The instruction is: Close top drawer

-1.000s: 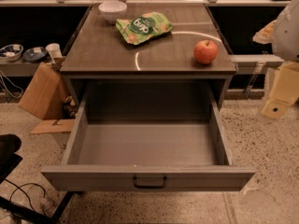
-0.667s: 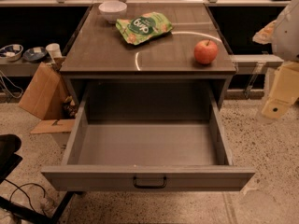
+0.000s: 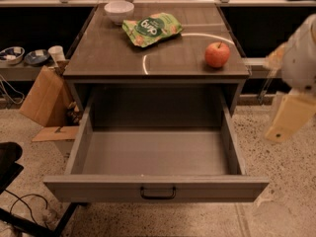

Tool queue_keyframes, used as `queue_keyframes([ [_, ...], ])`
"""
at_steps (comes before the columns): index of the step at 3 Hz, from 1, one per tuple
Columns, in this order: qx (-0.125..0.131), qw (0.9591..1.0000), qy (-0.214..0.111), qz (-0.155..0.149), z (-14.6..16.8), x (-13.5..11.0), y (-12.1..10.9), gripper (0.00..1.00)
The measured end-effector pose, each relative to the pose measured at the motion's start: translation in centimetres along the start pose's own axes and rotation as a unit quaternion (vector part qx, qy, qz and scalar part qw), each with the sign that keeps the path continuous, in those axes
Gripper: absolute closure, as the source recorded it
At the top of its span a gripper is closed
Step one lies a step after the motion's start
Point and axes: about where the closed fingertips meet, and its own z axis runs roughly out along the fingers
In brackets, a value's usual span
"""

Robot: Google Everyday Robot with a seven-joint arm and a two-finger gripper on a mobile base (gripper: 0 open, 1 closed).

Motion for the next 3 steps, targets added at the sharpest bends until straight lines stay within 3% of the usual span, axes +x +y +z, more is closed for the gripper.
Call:
queue_keyframes([
  [1, 0.028, 0.9993, -0.014, 0.020, 1.8, 0.6, 4.1, 0.39],
  [2, 0.035, 0.9988, -0.010, 0.034, 5.8, 1.7, 7.7, 0.62],
  [3, -0.005, 0.9990, 0.020, 0.039, 13.1, 3.8, 12.1, 0.85],
])
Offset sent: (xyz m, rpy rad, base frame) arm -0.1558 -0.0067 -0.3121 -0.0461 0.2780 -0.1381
